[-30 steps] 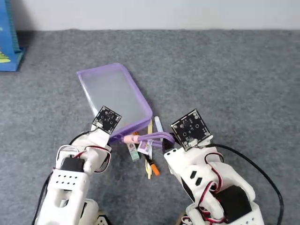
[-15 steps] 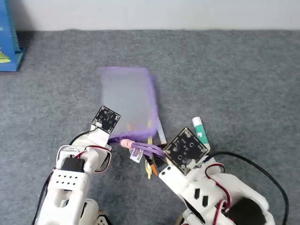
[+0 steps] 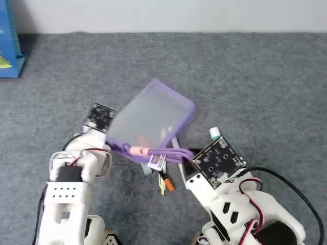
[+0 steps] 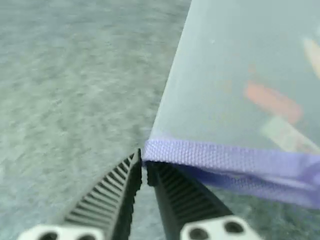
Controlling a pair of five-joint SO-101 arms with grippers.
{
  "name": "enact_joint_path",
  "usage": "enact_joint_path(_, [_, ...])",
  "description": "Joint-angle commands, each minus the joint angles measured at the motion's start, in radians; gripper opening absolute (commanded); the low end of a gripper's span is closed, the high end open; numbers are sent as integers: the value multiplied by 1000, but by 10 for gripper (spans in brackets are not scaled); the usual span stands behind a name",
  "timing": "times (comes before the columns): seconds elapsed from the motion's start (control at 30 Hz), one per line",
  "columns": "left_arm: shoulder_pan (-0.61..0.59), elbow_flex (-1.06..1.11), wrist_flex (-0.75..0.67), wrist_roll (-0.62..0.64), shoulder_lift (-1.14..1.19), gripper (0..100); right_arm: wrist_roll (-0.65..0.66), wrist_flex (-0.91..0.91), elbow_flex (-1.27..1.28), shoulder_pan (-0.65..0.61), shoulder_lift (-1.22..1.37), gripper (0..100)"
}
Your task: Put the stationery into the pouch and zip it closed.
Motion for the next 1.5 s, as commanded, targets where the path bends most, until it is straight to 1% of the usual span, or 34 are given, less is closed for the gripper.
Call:
enact_joint_path(0.0, [-80,-134,94,6,-9,12,14,4,-69,50,-7,10])
enact_joint_path(0.13, [-121,-219,201,3,-9,11,14,5,-69,94,-7,10])
enact_joint_path(0.27, [-130,-245,256,2,-9,11,15,42,-126,153,-8,10])
enact_joint_path(0.5, [-130,-240,265,2,-9,11,18,133,-298,188,-7,10])
enact_joint_path(0.57, [-130,-240,265,2,-9,11,37,148,-319,189,-7,10])
enact_joint_path(0.7, [-121,-254,299,2,-15,11,34,160,-336,183,-5,10])
enact_joint_path(0.83, [-120,-260,302,3,-106,12,29,151,-334,182,4,10])
enact_joint_path(0.93, [-63,-228,325,8,-206,13,0,150,-338,180,4,10])
enact_joint_path(1.03, [35,-166,351,14,-301,37,-6,150,-339,148,1,10])
enact_joint_path(1.1, [75,-119,347,68,-356,73,-6,159,-339,105,-5,10])
enact_joint_path(1.2, [91,-48,299,138,-416,142,-8,159,-342,85,-7,10])
enact_joint_path(1.3, [84,18,238,155,-451,181,-8,159,-347,85,-7,10])
enact_joint_path(1.47, [92,79,164,153,-457,188,-8,193,-445,77,4,10])
